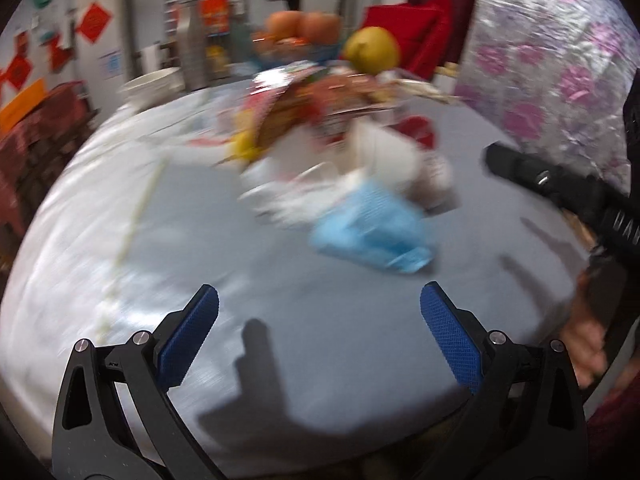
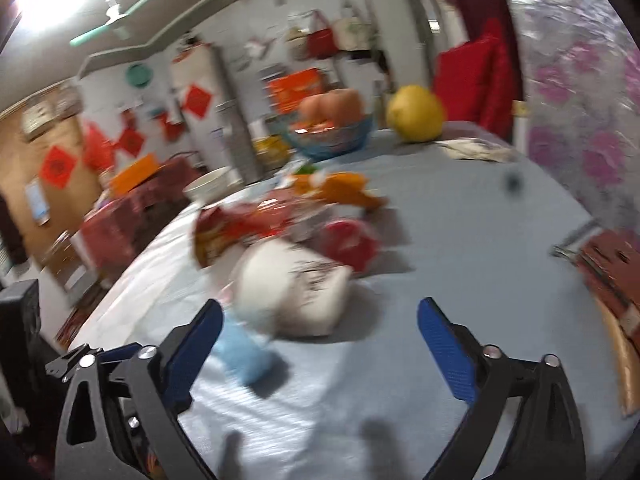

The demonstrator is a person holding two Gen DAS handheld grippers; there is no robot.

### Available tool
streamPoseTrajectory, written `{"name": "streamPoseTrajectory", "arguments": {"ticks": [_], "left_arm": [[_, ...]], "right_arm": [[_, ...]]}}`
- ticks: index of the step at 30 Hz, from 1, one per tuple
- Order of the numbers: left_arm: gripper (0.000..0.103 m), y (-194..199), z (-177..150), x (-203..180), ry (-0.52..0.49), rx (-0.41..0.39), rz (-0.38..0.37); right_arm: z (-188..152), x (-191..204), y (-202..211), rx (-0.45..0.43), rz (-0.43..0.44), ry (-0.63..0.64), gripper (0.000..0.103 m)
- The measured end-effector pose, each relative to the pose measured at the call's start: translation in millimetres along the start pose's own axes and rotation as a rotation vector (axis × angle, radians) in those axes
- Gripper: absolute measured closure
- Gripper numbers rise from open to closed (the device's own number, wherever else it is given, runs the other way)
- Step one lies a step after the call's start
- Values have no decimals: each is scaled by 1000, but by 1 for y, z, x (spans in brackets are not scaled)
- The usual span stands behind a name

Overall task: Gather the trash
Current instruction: 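Grasp the blue face mask with the left gripper while the right gripper grasps the white paper cup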

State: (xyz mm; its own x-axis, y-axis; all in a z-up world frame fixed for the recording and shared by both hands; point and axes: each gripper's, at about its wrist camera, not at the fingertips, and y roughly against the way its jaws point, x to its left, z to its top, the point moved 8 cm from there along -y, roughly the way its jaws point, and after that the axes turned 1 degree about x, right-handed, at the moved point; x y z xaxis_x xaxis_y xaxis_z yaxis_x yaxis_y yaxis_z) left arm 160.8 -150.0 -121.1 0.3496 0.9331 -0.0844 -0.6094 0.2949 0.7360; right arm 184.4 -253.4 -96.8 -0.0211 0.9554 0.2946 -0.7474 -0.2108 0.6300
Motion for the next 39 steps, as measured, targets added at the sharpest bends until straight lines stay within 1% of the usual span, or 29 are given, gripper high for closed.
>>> {"name": "streamPoseTrajectory", "arguments": {"ticks": [2,4,6,8,9,10,12,13,14,16,18,19,21,23,25,26,27,28,30,31,32,33,35,37,39], "left_arm": [[6,-11,10,-14,-12,3,-17],[6,-27,19,-22,-6,20,-29],[6,-40,21,-20,18,45,-19],[7,-50,21,-10,39,65,19],[7,-47,22,-5,42,51,30],[7,-41,24,5,55,34,63],[7,-29,23,22,66,4,96],[7,-22,20,38,71,-8,127],[7,-17,15,54,80,-6,169],[7,-9,4,80,113,-1,210],[7,-4,-3,98,170,2,194],[7,-2,-5,104,199,0,164],[7,-4,-4,102,214,-2,113],[7,-6,1,96,209,-8,90],[7,-10,11,88,186,-23,77],[7,-13,16,85,175,-31,83],[11,-13,20,82,167,-39,90],[18,-15,26,83,166,-44,89],[61,-19,26,87,184,-33,62],[65,-18,25,90,207,-31,17],[69,-14,21,92,214,-41,4],[72,-9,19,95,216,-58,5],[73,8,16,105,211,-99,35],[73,21,14,113,218,-120,39],[73,32,13,121,233,-136,46]], "right_arm": [[-2,-14,-15,26,-47,-34,5],[-10,-26,-29,58,-65,-67,5],[-16,-43,-39,92,-72,-95,5],[-24,-52,-44,115,-72,-113,5],[-26,-55,-47,121,-67,-118,5],[-28,-56,-40,117,-63,-119,5],[-28,-59,-40,128,-56,-112,5],[-28,-59,-39,128,-60,-105,5],[-29,-58,-39,134,-61,-100,5],[-31,-54,-34,142,-68,-90,4],[-31,-53,-34,148,-68,-83,4],[-32,-53,-34,152,-66,-77,4],[-35,-50,-30,166,-75,-51,4],[-38,-46,-32,176,-109,9,4],[-43,-40,-36,171,-191,92,4],[-46,-37,-37,175,-222,123,4],[-47,-34,-39,188,-242,151,4],[-47,-33,-38,187,-232,153,4],[-45,-36,-35,175,-204,129,4],[-44,-36,-33,173,-186,115,4],[-43,-35,-31,175,-151,99,4],[-41,-31,-29,178,-80,73,5],[-36,-21,-24,165,-16,55,5],[-25,-8,-22,148,4,66,5],[-14,5,-28,159,34,62,5]]}}
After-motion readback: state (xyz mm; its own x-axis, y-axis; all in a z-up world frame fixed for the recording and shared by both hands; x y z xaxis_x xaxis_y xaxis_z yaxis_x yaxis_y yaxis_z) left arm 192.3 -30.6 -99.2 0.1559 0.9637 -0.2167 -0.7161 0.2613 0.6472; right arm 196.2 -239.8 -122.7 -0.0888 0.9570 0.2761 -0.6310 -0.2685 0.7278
